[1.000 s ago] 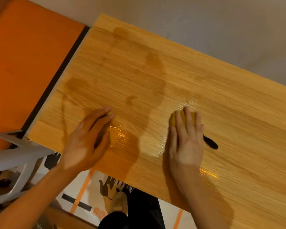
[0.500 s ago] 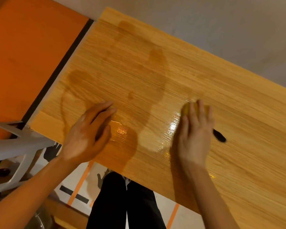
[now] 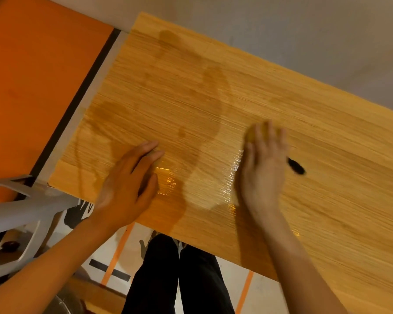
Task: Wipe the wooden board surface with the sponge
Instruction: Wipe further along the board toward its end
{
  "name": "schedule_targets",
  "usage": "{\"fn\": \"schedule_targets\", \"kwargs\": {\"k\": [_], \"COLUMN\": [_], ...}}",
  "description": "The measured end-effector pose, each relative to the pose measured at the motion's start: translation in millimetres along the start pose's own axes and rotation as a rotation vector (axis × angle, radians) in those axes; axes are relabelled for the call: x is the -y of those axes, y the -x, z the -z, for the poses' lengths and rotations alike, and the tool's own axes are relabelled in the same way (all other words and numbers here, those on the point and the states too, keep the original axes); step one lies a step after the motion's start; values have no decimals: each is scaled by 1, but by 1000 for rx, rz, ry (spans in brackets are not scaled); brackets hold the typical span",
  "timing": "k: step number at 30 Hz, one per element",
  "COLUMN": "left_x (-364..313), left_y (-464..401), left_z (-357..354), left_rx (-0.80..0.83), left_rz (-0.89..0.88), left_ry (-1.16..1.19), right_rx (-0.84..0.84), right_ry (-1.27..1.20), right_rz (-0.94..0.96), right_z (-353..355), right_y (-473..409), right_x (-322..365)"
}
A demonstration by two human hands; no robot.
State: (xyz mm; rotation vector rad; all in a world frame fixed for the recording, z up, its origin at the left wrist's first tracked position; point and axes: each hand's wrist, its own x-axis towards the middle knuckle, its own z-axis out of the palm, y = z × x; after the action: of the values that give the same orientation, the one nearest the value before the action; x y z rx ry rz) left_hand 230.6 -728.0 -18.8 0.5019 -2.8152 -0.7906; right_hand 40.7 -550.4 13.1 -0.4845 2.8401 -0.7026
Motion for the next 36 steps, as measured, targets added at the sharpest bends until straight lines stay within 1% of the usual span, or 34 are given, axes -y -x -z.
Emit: {"fn": "schedule_targets", "kwargs": {"k": [2,3,5,7,10,12,13,15,18,20,21,22,23,25,27,28,30,33,35,36], "left_x": [-2,-3,-6,-8,-9,-6,-3,3,9,12,14,14,14,13,11,11,11,11,10,10], "left_y": [0,-1,-8,-27,-78,-114,-129,-146,-152,-150,-151,-151,-152,-151,-152,-151,-150,-150,-150,-149], "left_z": [2,4,9,13,14,13,12,9,4,3,2,3,3,3,4,4,4,2,2,2], "left_rx": [24,37,67,72,6,0,18,59,72,72,73,71,68,66,66,68,65,48,41,39], "left_rz": [18,29,42,66,105,81,78,71,19,3,1,1,2,9,17,23,34,25,25,24], "left_ry": [18,30,48,73,117,65,30,-22,-68,-82,-79,-70,-61,-55,-54,-53,-50,-55,-56,-56], "right_rx": [87,131,181,133,30,-33,-58,-61,32,103,122,114,80,-17,-113,-139,-128,-16,74,91], "right_ry": [-5,-6,21,46,1,-29,-29,-17,-3,23,54,82,91,23,-42,-48,-37,17,59,71], "right_rz": [171,251,341,297,57,-66,-94,-61,99,243,283,281,223,-18,-202,-236,-172,43,187,220], "right_z": [-24,-28,-21,0,28,24,17,-5,-39,-41,-33,-22,-9,14,18,10,-14,-47,-48,-41], "right_y": [-1,-2,-6,-4,-1,-5,-8,-20,-29,-29,-29,-28,-26,-20,-22,-25,-39,-53,-57,-57], "right_x": [40,47,32,-8,-52,-46,-33,5,61,64,53,35,12,-25,-30,-18,22,79,82,71]}}
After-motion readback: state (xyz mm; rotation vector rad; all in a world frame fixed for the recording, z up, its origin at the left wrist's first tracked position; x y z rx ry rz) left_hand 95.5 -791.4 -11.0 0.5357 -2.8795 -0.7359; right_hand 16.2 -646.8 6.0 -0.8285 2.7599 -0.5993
